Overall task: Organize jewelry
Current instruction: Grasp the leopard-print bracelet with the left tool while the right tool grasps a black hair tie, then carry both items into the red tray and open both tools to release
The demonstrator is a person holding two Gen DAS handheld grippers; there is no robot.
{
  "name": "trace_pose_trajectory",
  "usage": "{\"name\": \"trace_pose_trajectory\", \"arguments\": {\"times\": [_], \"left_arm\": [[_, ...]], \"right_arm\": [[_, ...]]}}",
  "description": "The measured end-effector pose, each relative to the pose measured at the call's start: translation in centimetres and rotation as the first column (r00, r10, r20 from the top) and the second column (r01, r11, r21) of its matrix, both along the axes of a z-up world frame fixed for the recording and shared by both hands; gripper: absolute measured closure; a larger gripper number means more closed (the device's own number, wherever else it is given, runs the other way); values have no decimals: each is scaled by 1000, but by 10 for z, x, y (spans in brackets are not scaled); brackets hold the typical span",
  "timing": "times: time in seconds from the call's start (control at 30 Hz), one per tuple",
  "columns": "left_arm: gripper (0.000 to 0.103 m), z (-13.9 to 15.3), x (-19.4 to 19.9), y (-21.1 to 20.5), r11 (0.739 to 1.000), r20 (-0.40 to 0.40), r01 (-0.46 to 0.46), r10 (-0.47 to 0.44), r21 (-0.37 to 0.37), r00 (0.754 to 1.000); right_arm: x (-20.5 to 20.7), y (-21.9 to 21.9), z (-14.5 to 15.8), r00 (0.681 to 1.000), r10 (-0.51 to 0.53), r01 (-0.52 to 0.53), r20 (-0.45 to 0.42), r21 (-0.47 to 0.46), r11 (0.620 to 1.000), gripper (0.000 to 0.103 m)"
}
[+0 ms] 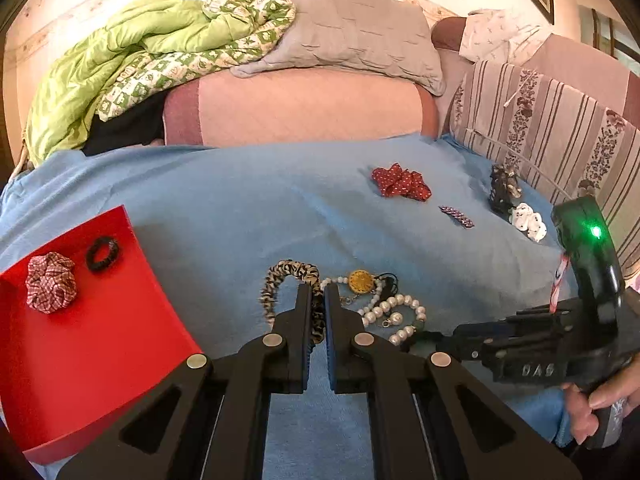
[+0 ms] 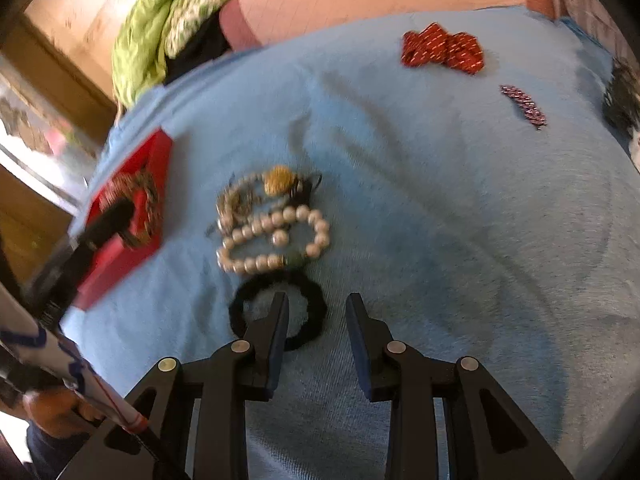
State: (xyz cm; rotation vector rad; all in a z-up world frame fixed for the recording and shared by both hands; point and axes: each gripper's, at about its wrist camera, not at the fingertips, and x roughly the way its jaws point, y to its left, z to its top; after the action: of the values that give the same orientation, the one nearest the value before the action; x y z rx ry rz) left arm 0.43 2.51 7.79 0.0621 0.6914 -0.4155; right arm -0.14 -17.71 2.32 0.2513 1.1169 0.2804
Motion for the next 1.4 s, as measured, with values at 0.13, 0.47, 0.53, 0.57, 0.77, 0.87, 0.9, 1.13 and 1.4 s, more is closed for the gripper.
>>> {"name": "trace_pose_trajectory", "arguments": {"times": [0.13, 0.47, 0.53, 0.57, 0.77, 0.87, 0.9, 1.13, 1.4], "left_arm": [[97, 1, -1, -1, 1000, 3, -2, 2, 10, 1000], [97, 4, -3, 4, 999, 28, -31, 31, 14, 999], [97, 4, -3, 4, 999, 34, -42, 41, 22, 999], [97, 4, -3, 5, 999, 37, -44, 43, 28, 998], [97, 5, -3, 7, 998, 38, -54, 53, 43, 998], [97, 6, -4, 8, 997, 38, -58, 56, 46, 998], [97, 6, -4, 10, 997, 39, -59, 57, 46, 998], [97, 9, -5, 22, 997, 45, -74, 72, 38, 996], [97, 14, -5, 37, 995, 51, -101, 99, 22, 994]], "right_arm": [[-6, 15, 5, 997, 48, -41, 52, -142, 989, 95], [-15, -10, 50, 956, -71, 73, 285, 5, 997, 95], [-14, -8, 53, 952, -68, 66, 299, 17, 998, 95], [-14, -6, 54, 952, -62, 60, 301, 14, 998, 95], [-12, 9, 54, 953, -32, 32, 302, 5, 999, 95], [-11, 12, 53, 951, -29, 31, 307, 0, 1000, 95], [-11, 13, 53, 951, -30, 31, 308, -1, 1000, 95], [-9, 16, 51, 952, -31, 34, 303, -5, 999, 95], [-8, 23, 50, 951, -18, 25, 309, -17, 1000, 95]]}}
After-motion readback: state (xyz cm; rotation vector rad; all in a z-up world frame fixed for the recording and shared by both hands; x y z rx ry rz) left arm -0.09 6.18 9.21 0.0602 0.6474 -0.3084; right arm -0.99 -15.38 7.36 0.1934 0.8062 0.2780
